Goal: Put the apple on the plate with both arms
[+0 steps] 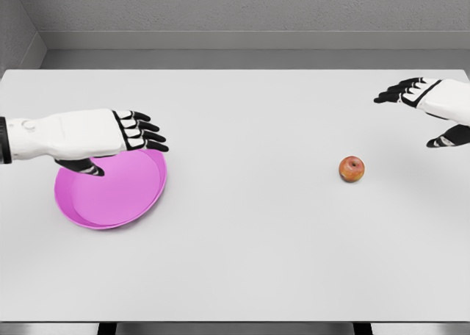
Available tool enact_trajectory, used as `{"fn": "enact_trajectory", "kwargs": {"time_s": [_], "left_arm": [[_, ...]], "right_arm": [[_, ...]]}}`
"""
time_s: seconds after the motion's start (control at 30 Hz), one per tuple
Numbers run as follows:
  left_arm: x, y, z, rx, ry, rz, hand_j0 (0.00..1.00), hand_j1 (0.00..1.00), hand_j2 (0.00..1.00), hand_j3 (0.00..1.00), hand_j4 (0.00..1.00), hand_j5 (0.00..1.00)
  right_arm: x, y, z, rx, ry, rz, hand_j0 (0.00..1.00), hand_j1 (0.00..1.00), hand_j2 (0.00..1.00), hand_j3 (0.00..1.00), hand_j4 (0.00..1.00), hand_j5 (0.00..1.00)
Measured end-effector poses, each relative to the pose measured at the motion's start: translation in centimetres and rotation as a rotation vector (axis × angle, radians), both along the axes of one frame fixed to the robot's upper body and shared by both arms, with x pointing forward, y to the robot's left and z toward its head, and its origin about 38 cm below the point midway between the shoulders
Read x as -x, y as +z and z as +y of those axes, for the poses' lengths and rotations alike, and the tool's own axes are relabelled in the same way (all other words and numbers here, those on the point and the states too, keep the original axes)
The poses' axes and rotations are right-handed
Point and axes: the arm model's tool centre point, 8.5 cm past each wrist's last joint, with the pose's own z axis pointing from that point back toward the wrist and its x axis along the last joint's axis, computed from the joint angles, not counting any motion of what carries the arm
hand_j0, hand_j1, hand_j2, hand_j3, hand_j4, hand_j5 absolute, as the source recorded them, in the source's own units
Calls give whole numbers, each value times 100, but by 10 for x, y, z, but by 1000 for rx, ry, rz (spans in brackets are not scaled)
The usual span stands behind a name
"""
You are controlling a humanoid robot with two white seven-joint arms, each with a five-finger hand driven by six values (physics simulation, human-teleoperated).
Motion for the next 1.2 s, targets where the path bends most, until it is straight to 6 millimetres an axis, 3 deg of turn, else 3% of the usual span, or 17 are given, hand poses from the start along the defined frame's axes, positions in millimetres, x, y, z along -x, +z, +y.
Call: {"fn": "enact_trajectory", "kwargs": {"time_s": [0.17, 0.37, 0.47, 0.53, 0.63, 0.77, 0.93, 1.2], "left_arm": [[-1, -1, -3, 4, -6, 1, 100, 100, 100, 100, 100, 100], [-2, 2, -4, 4, -8, -10, 100, 100, 100, 100, 100, 100], [-2, 2, -4, 5, -8, -10, 100, 100, 100, 100, 100, 100], [-6, 17, -5, 5, -11, -47, 100, 100, 100, 100, 100, 100], [-7, 18, -3, 2, -6, -51, 100, 100, 100, 100, 100, 100], [-14, 15, 1, -10, 13, -39, 100, 100, 100, 100, 100, 100], [-18, 4, -9, 11, 0, -15, 100, 100, 100, 100, 100, 100], [-17, 10, -19, -34, -34, -31, 100, 100, 100, 100, 100, 100]], "right_arm": [[-2, 3, 3, 7, 9, -5, 100, 100, 100, 100, 100, 100], [-8, 22, -1, -3, -11, -64, 100, 100, 100, 100, 100, 100], [-2, 9, -4, -39, 10, 29, 100, 100, 100, 100, 100, 100], [4, -3, -4, -63, 21, 96, 100, 100, 100, 100, 100, 100], [8, -22, 2, -65, 47, 176, 100, 100, 100, 100, 100, 100], [9, -20, 15, -56, 90, 180, 100, 100, 100, 100, 100, 100], [10, -18, 24, -60, 117, 176, 100, 100, 100, 100, 100, 100], [3, -19, 43, -85, 153, 173, 100, 100, 100, 100, 100, 100]]}}
